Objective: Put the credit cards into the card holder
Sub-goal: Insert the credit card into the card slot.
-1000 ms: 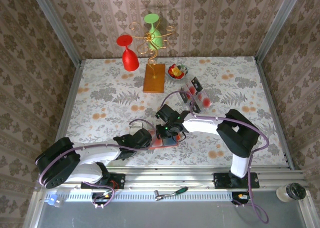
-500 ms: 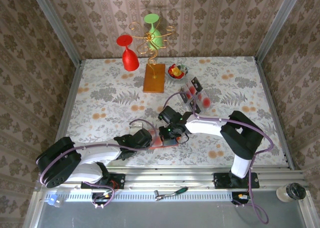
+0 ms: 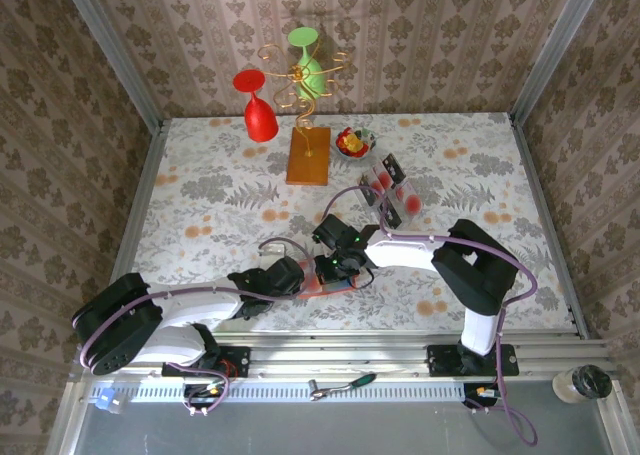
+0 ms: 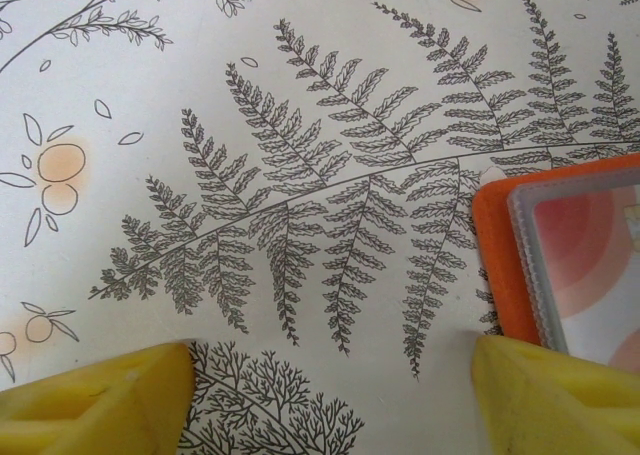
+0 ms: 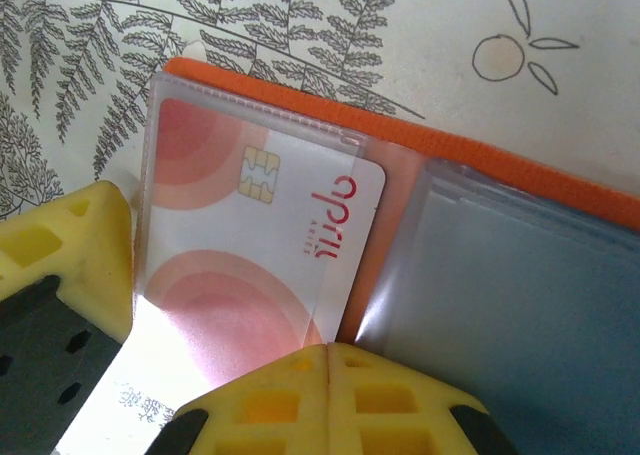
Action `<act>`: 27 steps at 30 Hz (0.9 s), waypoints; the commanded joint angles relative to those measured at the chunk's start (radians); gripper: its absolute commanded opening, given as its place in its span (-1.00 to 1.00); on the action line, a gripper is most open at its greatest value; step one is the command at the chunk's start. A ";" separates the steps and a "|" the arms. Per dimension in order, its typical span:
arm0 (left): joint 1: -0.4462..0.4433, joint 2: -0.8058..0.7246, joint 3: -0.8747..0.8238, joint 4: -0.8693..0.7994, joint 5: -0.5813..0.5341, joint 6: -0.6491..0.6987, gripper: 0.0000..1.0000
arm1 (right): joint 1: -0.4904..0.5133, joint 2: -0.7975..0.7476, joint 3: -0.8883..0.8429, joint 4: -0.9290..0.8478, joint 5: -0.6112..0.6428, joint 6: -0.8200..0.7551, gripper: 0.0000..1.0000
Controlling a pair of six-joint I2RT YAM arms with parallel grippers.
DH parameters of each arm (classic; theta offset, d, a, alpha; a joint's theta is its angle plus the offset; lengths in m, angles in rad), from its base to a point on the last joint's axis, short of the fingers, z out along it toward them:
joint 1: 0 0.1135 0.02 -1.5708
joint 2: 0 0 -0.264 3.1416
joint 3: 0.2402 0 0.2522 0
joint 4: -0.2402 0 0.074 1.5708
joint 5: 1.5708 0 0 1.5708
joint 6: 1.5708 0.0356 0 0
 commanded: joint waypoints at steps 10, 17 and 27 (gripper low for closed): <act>0.071 -0.102 0.010 -0.130 -0.015 -0.016 0.52 | 0.010 0.042 0.007 -0.006 -0.015 0.000 -0.91; 0.066 -0.106 0.005 -0.092 0.020 -0.006 0.52 | 0.011 0.027 0.015 -0.004 -0.023 0.008 -0.88; 0.017 -0.095 0.025 -0.055 0.015 -0.016 0.52 | 0.002 -0.021 0.024 -0.024 -0.015 0.003 -0.87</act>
